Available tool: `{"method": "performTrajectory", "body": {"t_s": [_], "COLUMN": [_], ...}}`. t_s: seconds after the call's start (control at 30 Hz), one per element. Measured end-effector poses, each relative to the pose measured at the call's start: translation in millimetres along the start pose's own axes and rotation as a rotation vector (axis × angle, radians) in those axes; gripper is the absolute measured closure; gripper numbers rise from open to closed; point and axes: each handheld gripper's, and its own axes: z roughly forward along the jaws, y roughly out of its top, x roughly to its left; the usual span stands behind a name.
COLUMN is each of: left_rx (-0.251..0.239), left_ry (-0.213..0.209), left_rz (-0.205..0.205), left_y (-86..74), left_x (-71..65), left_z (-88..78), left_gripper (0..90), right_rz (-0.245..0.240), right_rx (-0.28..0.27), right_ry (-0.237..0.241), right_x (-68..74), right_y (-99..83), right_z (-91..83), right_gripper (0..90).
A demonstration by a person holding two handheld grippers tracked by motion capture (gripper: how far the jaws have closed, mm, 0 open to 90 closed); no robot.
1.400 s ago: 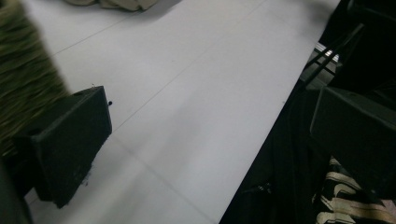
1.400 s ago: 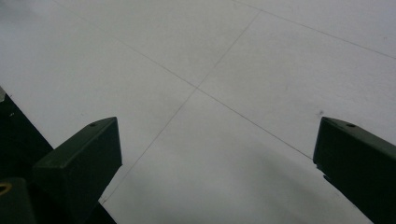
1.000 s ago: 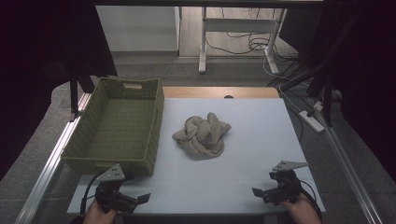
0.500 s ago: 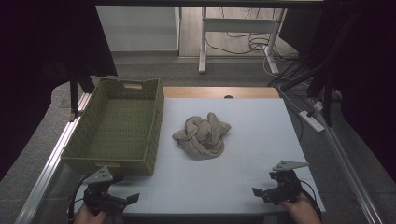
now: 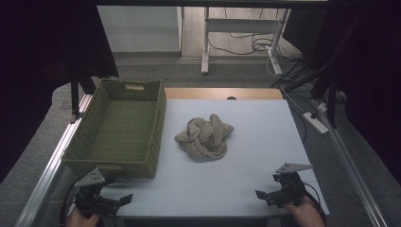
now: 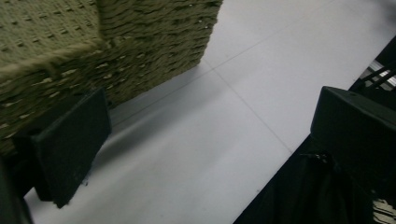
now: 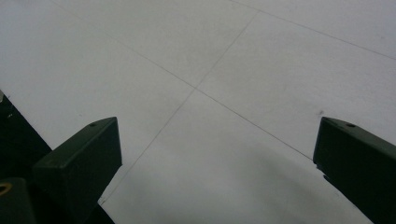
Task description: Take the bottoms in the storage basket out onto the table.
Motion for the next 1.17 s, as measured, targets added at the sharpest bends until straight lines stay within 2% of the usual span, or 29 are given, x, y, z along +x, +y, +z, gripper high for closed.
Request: {"method": "performTrajectory", "body": {"t_s": [0.63,0.93,1.17], "left_rx": [0.0,-0.003,0.006], "left_ry": [0.051,0.052,0.051], "left_rz": [-0.053,-0.073,-0.068], "left_y": [-9.1,-13.0,-11.9], "left_x": [19.2,24.3,23.8], "left_z": [-12.2,-16.5,-15.3], "left_gripper": [0.0,0.0,0.0], "right_rz": [0.001,0.001,-0.002], "right_rx": [-0.003,-0.003,0.001], "right_ry": [0.002,0.001,-0.005], "right_x": [0.3,0.6,0.4], "right_y": [0.0,0.1,-0.2], "right_z": [0.2,0.1,0.3], "right_gripper": [1.0,1.0,1.0]}}
